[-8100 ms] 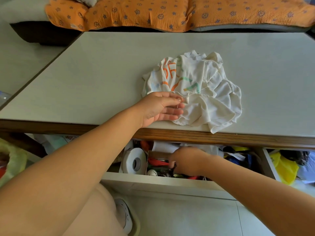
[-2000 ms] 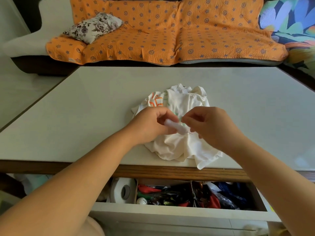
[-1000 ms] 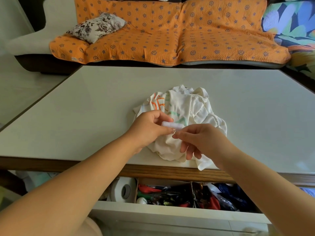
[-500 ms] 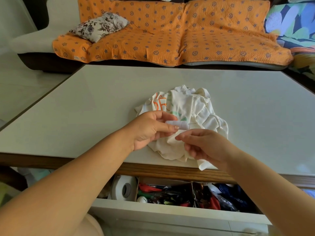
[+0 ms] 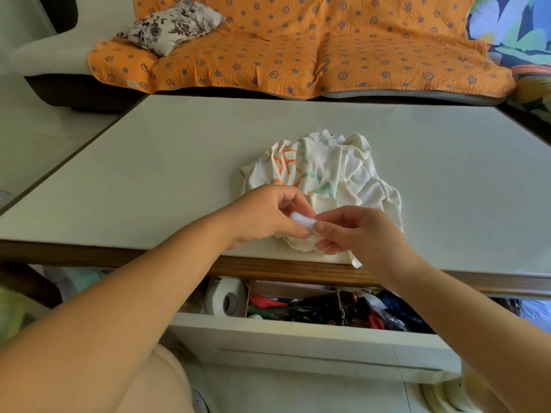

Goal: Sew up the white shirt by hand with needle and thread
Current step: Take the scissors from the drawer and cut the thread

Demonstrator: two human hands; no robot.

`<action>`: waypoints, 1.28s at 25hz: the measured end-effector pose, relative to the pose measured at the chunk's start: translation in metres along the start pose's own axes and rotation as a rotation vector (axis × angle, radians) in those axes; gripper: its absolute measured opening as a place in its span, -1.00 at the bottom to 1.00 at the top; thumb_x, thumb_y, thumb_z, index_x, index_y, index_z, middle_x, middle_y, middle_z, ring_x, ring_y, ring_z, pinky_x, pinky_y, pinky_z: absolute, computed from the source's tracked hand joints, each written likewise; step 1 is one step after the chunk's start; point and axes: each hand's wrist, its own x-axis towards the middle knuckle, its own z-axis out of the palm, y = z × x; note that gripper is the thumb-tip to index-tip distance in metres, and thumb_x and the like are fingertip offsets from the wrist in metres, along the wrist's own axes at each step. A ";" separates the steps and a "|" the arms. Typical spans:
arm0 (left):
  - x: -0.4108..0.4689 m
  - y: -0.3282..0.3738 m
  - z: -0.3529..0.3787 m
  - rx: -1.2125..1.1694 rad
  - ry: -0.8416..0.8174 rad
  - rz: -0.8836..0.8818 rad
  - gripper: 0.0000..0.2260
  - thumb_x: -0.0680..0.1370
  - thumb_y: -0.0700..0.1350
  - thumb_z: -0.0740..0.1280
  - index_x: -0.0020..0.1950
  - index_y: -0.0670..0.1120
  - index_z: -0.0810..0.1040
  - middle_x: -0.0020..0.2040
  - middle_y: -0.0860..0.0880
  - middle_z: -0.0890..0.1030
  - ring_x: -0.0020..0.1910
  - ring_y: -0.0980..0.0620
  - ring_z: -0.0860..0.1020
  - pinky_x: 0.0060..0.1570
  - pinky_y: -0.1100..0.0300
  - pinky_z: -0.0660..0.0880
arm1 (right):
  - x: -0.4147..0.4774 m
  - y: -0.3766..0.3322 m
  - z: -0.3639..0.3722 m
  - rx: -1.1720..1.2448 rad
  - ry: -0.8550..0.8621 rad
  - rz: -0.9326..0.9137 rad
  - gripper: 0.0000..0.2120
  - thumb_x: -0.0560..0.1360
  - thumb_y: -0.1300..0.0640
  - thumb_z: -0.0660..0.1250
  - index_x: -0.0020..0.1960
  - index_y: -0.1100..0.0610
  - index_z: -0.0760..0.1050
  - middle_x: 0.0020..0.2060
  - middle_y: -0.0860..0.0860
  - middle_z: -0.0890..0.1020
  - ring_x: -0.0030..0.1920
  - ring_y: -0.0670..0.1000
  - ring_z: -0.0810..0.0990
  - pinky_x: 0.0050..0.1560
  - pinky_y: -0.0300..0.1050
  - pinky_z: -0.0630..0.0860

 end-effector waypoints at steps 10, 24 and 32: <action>-0.043 -0.026 -0.022 0.198 -0.414 -0.336 -0.78 0.57 -0.01 0.36 0.21 0.03 0.57 0.10 0.01 0.68 0.07 0.11 0.65 0.14 0.10 0.58 | -0.049 0.056 0.044 -0.590 -0.140 0.035 -0.86 0.54 0.00 0.36 0.08 -0.06 0.62 -0.16 -0.16 0.66 -0.15 -0.21 0.57 -0.13 -0.33 0.46; -0.049 -0.025 -0.022 0.244 -0.340 -0.252 -0.79 0.59 -0.01 0.34 0.21 0.05 0.55 0.04 0.02 0.69 0.02 0.09 0.66 0.08 0.15 0.59 | -0.052 0.073 0.074 -0.725 -0.021 -0.223 -0.69 0.53 -0.20 0.26 0.08 -0.02 0.60 -0.06 -0.10 0.61 0.01 -0.02 0.59 -0.02 -0.09 0.55; -0.037 -0.013 -0.007 0.233 -0.203 -0.097 -0.84 0.57 -0.02 0.37 0.14 0.07 0.60 -0.03 0.07 0.67 -0.06 0.14 0.64 0.03 0.17 0.59 | -0.046 0.079 0.043 -1.252 -0.120 -0.210 0.23 0.11 -0.72 -0.10 0.55 -0.07 -0.38 0.57 0.04 -0.27 0.51 0.17 -0.43 0.45 0.40 -0.31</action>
